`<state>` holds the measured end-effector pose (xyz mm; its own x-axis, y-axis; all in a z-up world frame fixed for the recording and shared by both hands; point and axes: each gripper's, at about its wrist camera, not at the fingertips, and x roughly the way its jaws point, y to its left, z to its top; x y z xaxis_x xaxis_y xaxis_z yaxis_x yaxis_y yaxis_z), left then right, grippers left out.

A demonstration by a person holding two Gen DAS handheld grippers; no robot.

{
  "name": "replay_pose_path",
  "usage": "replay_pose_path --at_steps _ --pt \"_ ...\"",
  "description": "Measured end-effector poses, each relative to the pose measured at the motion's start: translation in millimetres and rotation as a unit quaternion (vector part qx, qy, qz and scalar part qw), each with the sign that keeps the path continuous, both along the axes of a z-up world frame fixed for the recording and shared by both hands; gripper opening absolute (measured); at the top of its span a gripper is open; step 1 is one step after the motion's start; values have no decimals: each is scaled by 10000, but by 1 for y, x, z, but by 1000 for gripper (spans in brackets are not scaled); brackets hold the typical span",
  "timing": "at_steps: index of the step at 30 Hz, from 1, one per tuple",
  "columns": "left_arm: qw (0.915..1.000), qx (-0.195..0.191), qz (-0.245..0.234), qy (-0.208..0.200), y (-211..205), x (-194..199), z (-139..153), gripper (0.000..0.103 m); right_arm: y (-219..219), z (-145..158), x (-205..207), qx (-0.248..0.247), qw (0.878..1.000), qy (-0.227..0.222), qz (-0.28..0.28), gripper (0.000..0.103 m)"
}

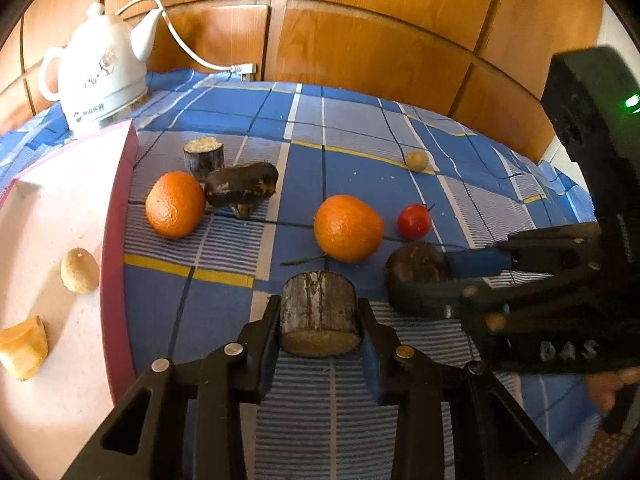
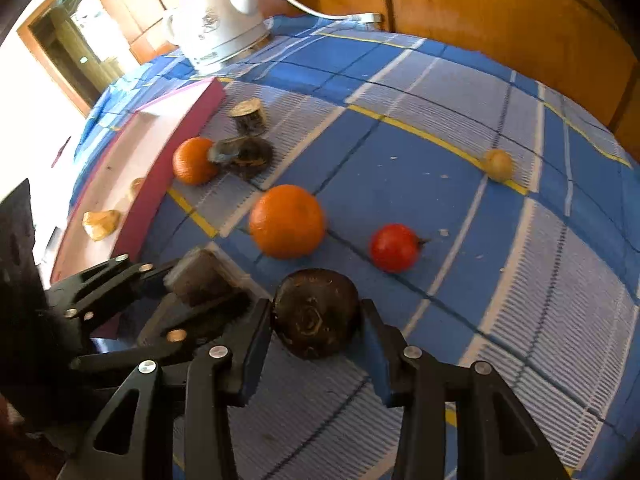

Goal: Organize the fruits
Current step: 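Grasp a dark round fruit with the right gripper while the left holds the log slice, then lower the log slice into the pink tray and open the left gripper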

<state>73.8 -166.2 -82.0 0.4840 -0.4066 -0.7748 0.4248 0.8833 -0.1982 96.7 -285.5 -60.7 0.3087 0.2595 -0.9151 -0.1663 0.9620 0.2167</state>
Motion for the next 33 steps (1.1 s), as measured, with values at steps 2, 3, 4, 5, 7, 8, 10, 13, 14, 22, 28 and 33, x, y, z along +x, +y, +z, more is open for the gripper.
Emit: replay_pose_path --at_steps 2,3,4,5,7,8,10,13,14,22,28,33 --pt "9997 -194 27 175 4 -1 2 35 0 0 -2 -56 10000 -2 35 44" --pt "9995 -231 36 209 5 -1 4 35 3 0 -2 -135 9999 -24 90 44" --pt "9995 -236 32 198 7 -3 7 35 4 0 -2 -177 9998 -34 123 44" --pt "9996 -245 15 161 9 -6 11 35 5 0 -3 -198 9997 -30 147 44" --pt "9994 -327 -6 93 16 -10 20 35 3 0 -2 -170 9998 -13 119 44" --pt "9993 -372 15 30 21 -13 27 35 3 0 -2 -179 9998 -18 120 44" --pt "9988 -465 104 -57 36 -14 40 35 5 1 -3 -238 9996 -44 128 44" --pt "9972 -578 438 -161 65 -8 57 35 8 2 -4 -305 9994 -76 139 44" --pt "9967 -551 561 -206 75 -3 62 36 8 2 -4 -312 9994 -80 139 44" --pt "9791 -391 1995 -94 168 67 71 35 10 1 -5 -375 9991 -128 157 44" --pt "9734 -33 2292 -2 191 92 55 36 10 1 -5 -361 9991 -139 160 44" --pt "9720 167 2343 24 184 89 47 44 9 0 -6 -357 9991 -146 172 44"
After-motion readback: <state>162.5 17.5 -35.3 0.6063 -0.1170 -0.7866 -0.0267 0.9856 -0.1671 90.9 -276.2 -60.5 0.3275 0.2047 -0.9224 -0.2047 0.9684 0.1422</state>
